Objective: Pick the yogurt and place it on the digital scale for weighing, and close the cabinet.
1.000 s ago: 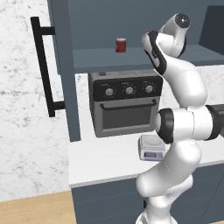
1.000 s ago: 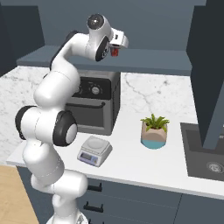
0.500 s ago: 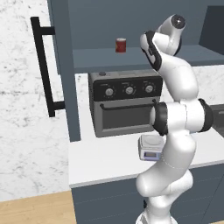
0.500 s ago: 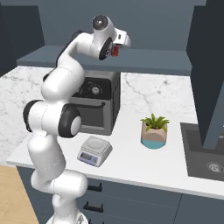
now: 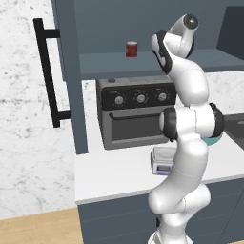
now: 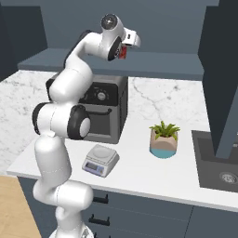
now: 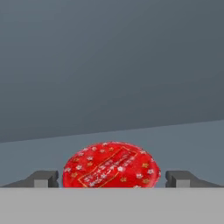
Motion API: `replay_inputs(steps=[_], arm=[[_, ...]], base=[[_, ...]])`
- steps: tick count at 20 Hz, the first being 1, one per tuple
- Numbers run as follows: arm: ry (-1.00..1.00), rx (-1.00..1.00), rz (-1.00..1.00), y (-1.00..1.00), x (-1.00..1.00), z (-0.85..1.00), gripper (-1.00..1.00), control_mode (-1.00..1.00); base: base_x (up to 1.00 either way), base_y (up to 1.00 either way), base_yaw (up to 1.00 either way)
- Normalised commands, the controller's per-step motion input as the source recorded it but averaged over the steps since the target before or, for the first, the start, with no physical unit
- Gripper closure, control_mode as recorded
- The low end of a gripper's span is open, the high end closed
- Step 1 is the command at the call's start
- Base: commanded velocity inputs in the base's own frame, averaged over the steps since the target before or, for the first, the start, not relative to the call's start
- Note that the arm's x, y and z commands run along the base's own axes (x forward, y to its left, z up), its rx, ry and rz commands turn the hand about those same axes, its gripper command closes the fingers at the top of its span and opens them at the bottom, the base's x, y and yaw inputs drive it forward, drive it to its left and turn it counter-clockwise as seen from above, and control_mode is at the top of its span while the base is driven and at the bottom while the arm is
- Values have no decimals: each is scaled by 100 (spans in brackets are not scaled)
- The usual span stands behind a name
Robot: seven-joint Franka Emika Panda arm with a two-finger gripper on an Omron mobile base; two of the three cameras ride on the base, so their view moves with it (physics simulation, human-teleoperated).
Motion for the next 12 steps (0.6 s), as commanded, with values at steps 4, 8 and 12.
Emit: replay_inputs(steps=[4, 8, 12], arm=[[0, 0, 0, 0, 3, -12, 100, -100], [-3, -1, 2, 2, -7, -19, 100, -100], [-20, -2, 12, 10, -59, -21, 100, -100]], base=[[0, 0, 0], [0, 0, 0], [0, 0, 0]])
